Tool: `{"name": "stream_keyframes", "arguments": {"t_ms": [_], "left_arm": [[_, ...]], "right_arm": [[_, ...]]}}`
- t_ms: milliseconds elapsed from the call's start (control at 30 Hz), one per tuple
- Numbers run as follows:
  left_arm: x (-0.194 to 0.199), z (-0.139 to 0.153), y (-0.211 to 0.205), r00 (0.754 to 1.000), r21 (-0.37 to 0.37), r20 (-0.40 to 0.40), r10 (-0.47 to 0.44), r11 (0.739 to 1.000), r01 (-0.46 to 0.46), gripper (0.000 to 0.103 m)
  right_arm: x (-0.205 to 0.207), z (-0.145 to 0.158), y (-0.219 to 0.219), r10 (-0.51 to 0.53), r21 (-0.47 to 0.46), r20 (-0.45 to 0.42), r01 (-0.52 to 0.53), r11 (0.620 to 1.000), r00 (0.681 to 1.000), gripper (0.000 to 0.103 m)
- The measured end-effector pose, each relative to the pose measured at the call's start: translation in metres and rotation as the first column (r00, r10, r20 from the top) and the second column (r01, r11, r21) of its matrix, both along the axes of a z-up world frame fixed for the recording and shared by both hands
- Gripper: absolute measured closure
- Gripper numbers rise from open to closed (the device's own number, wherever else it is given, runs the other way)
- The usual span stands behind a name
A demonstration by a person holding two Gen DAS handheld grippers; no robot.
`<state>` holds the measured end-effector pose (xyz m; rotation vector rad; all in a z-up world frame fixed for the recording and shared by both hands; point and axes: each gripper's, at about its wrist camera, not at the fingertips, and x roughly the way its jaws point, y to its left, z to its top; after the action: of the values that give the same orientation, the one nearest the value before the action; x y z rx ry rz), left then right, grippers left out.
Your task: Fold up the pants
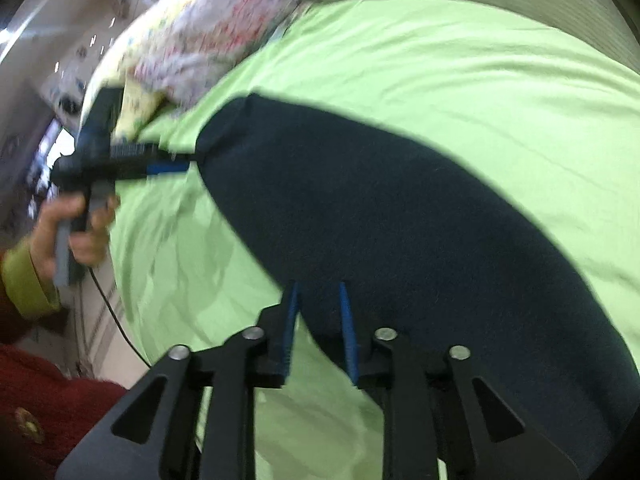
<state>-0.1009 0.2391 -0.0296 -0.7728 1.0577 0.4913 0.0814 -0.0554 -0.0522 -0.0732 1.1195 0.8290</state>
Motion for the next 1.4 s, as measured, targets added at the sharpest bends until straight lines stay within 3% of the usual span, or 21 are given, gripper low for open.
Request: {"name": "stream_keyframes", "arguments": {"t_ms": [167,300,433,567,933,1233,1267,1300,1333,1400], "left_arm": [[0.0,-0.011,0.005,0.999,-0.077,-0.022,0.038,0.996,-0.04,0.039],[0.01,-0.017,0.004,0.999,-0.086,-0.036,0.04,0.995,-0.043,0.039],[0.014,-0.024,0.003,0.998,-0.084,-0.047,0.032,0.996,-0.036,0.039],[0.019,-0.028,0.005,0.998,-0.097,-0.044,0.036,0.994,-0.041,0.039],[0.032,-0.038,0.008,0.999,-0.116,-0.043,0.031,0.993,-0.035,0.035],[0.046,-0.041,0.005,0.999,-0.08,-0.039,0.017,0.997,-0.02,0.032],[0.048,-0.041,0.005,0.999,-0.078,-0.031,0.018,0.997,-0.02,0.034],[0.048,-0.041,0.004,1.0,-0.083,-0.013,0.012,0.996,-0.013,0.048],[0.05,-0.041,0.004,1.0,-0.091,0.002,0.002,0.996,-0.002,0.054],[0.052,-0.039,0.003,0.999,-0.092,0.033,-0.015,0.996,0.018,0.078]], "right_arm": [[0.051,0.015,-0.039,-0.232,0.075,-0.007,0.231,0.97,0.973,0.072],[0.099,0.004,-0.039,-0.292,0.042,-0.034,0.293,0.955,0.956,0.072],[0.123,-0.02,-0.002,-0.201,-0.067,-0.051,0.197,0.978,0.978,0.072],[0.111,-0.033,0.023,-0.076,-0.169,-0.018,0.072,0.983,0.997,0.073],[0.096,-0.024,0.02,0.014,-0.134,-0.044,-0.02,0.991,0.999,0.073],[0.097,-0.038,0.032,0.095,-0.198,-0.049,-0.103,0.975,0.994,0.072],[0.095,-0.037,0.036,0.117,-0.219,-0.034,-0.122,0.968,0.993,0.076],[0.092,-0.035,0.039,0.14,-0.235,-0.015,-0.14,0.962,0.99,0.08],[0.088,-0.032,0.041,0.168,-0.259,0.006,-0.161,0.952,0.986,0.089],[0.086,-0.024,0.042,0.182,-0.279,0.036,-0.165,0.946,0.983,0.093]]}}
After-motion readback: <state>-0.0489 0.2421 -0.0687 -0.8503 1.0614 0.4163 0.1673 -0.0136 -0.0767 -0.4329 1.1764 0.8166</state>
